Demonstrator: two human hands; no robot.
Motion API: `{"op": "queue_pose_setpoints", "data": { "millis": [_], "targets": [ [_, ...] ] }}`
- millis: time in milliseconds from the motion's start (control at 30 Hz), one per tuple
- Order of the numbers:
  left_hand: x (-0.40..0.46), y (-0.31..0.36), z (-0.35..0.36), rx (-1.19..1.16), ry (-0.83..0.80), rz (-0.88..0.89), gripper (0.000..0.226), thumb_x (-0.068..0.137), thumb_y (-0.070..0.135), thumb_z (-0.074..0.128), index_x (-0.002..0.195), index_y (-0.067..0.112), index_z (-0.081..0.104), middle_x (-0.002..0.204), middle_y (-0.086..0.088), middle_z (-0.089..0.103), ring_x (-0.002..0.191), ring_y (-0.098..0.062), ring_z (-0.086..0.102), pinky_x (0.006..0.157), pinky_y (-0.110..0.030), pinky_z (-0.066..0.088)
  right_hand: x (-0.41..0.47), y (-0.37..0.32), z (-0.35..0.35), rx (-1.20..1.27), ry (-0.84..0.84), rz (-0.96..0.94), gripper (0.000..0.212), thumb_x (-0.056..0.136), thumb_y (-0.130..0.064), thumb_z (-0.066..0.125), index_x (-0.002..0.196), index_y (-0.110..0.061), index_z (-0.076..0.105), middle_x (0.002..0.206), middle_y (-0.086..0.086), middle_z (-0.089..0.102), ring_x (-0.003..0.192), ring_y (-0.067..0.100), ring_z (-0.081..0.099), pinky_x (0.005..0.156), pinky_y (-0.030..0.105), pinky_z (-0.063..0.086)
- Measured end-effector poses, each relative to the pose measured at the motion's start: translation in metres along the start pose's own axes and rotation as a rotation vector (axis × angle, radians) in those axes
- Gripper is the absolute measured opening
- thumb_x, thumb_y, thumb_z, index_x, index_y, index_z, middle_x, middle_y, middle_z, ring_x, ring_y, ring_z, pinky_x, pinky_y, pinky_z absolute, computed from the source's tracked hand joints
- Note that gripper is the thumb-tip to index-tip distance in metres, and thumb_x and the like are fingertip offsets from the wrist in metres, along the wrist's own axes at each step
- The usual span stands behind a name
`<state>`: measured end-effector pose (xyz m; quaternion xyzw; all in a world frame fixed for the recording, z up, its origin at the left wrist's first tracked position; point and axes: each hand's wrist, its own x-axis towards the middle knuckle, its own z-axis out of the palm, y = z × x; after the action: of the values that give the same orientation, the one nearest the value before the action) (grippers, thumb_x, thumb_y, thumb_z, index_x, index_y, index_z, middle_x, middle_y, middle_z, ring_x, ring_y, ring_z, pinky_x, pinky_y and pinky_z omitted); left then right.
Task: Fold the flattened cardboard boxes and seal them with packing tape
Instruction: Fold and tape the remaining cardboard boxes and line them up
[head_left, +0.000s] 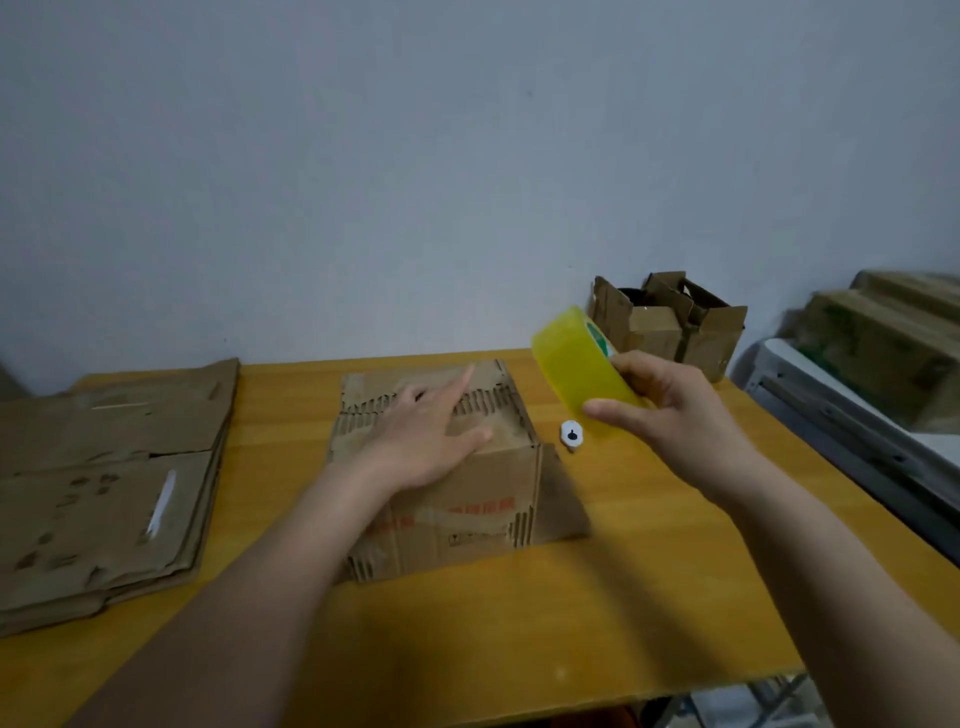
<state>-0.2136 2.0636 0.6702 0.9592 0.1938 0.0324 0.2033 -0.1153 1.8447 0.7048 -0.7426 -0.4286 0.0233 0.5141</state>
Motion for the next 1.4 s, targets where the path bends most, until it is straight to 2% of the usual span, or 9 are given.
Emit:
{"op": "queue_pose_setpoints", "data": {
  "millis": [100, 267, 533, 667, 800, 967, 1100, 1267, 1400],
  "targets": [
    [-0.003, -0.002, -0.006, -0.377, 0.096, 0.123, 0.092, 0.078, 0.046, 0.075, 0.145, 0.052, 0.012, 0.156, 0.003, 0.026, 0.145, -0.018, 0.022, 0.114, -0.041, 0.028, 0.027, -0.015, 0.021, -0.013, -0.057, -0.047, 0.012, 0.081, -0.018, 0.074, 0.091, -0.017, 0.067, 0.077, 0.000, 0.064, 0.067, 0.012, 0.058, 0.061, 0.026, 0.045],
    [-0.008, -0.016, -0.011, -0.978, 0.392, 0.233, 0.055, 0.062, 0.041, 0.067, 0.115, 0.036, 0.051, 0.132, 0.001, 0.052, 0.128, -0.015, 0.048, 0.104, -0.027, 0.041, 0.053, -0.019, 0.051, -0.177, -0.150, -0.042, 0.019, 0.079, -0.025, 0.076, 0.092, -0.015, 0.066, 0.078, -0.004, 0.062, 0.066, 0.006, 0.056, 0.056, 0.018, 0.041],
    [0.000, -0.024, -0.004, -1.060, 0.561, 0.127, 0.014, 0.091, 0.002, 0.061, 0.085, 0.014, 0.059, 0.119, -0.003, 0.064, 0.112, -0.011, 0.061, 0.084, -0.014, 0.049, 0.065, -0.024, 0.072, -0.347, -0.194, -0.016, 0.032, 0.078, -0.035, 0.075, 0.105, -0.021, 0.065, 0.091, -0.007, 0.060, 0.081, 0.010, 0.055, 0.067, 0.025, 0.038],
    [0.004, -0.027, 0.001, -0.984, 0.653, 0.025, 0.017, 0.093, 0.007, 0.059, 0.081, 0.019, 0.061, 0.111, -0.001, 0.068, 0.102, -0.014, 0.064, 0.086, -0.028, 0.054, 0.062, -0.029, 0.074, -0.460, -0.241, -0.012, 0.050, 0.074, -0.035, 0.079, 0.117, -0.022, 0.058, 0.114, -0.003, 0.057, 0.102, 0.013, 0.052, 0.082, 0.028, 0.045],
    [0.014, -0.035, 0.005, -0.883, 0.716, -0.135, 0.016, 0.096, 0.015, 0.057, 0.081, 0.022, 0.058, 0.105, -0.008, 0.066, 0.093, -0.022, 0.065, 0.085, -0.042, 0.056, 0.058, -0.017, 0.075, -0.760, -0.234, -0.241, 0.062, 0.075, -0.012, 0.074, 0.128, -0.015, 0.042, 0.149, 0.005, 0.020, 0.135, 0.024, 0.019, 0.110, 0.032, 0.028],
    [0.022, -0.032, 0.000, -1.132, 0.573, -0.251, 0.027, 0.102, 0.011, 0.043, 0.086, -0.004, 0.058, 0.100, -0.020, 0.066, 0.088, -0.022, 0.070, 0.079, -0.031, 0.059, 0.073, -0.006, 0.092, -0.093, 0.290, -0.102, 0.059, 0.084, -0.003, 0.067, 0.135, -0.011, 0.039, 0.140, 0.005, 0.038, 0.128, 0.013, 0.040, 0.106, 0.031, 0.040],
    [0.021, -0.026, -0.005, -1.283, 0.479, -0.233, 0.029, 0.103, 0.005, 0.038, 0.099, -0.005, 0.065, 0.106, -0.019, 0.069, 0.083, -0.016, 0.072, 0.084, -0.034, 0.058, 0.080, -0.014, 0.125, 0.289, 0.367, 0.123, 0.051, 0.094, -0.016, 0.057, 0.139, -0.014, 0.034, 0.118, -0.011, 0.047, 0.104, -0.001, 0.048, 0.076, 0.001, 0.038],
    [0.019, -0.031, -0.002, -1.148, 0.589, -0.285, 0.012, 0.098, 0.005, 0.051, 0.087, 0.002, 0.054, 0.109, -0.022, 0.060, 0.084, -0.019, 0.070, 0.077, -0.034, 0.060, 0.097, 0.007, 0.139, 0.351, 0.397, 0.286, 0.031, 0.089, -0.007, 0.060, 0.116, -0.016, 0.048, 0.109, 0.005, 0.059, 0.104, 0.023, 0.057, 0.088, 0.035, 0.048],
    [0.020, -0.030, -0.011, -1.249, 0.517, -0.329, 0.009, 0.095, -0.002, 0.053, 0.088, 0.002, 0.059, 0.088, -0.014, 0.065, 0.067, -0.017, 0.066, 0.069, -0.027, 0.057, 0.102, 0.013, 0.136, 0.371, 0.408, 0.313, 0.023, 0.088, -0.006, 0.061, 0.104, -0.021, 0.052, 0.100, 0.001, 0.062, 0.097, 0.022, 0.060, 0.093, 0.044, 0.050]
  ]
}}
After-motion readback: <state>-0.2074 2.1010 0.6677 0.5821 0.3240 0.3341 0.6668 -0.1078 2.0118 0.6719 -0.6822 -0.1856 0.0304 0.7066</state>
